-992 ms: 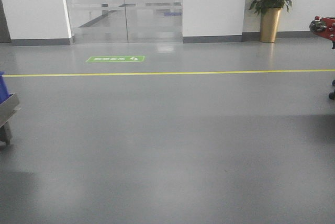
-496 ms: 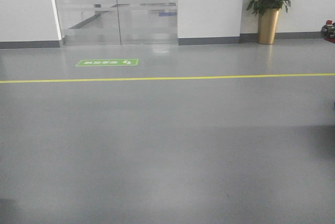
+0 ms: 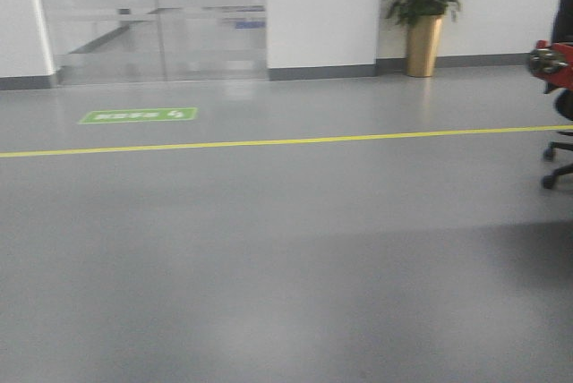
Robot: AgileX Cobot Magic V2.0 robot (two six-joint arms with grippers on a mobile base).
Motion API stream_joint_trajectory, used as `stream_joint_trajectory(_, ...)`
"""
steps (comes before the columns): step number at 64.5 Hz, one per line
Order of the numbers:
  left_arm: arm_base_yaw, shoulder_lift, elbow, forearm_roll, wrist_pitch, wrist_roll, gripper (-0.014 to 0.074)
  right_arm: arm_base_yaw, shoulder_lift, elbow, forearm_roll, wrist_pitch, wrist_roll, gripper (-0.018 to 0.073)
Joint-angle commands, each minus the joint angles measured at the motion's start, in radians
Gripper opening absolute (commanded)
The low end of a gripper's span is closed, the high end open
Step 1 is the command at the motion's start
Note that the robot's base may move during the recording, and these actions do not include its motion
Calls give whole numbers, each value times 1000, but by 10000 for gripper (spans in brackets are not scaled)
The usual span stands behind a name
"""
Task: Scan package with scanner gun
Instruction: 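Turn the base to face the table with the box and scanner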
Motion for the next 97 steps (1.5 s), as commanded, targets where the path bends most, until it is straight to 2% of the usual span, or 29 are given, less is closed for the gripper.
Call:
stream_joint_trajectory(1, 1, -4, -1, 0, -19, -4, -111, -1, -3, 0, 1, -17, 0, -162)
stream_joint_trajectory(97, 1, -4, -1, 0, -19, -4, -111, -1, -3, 0, 1, -17, 0, -162)
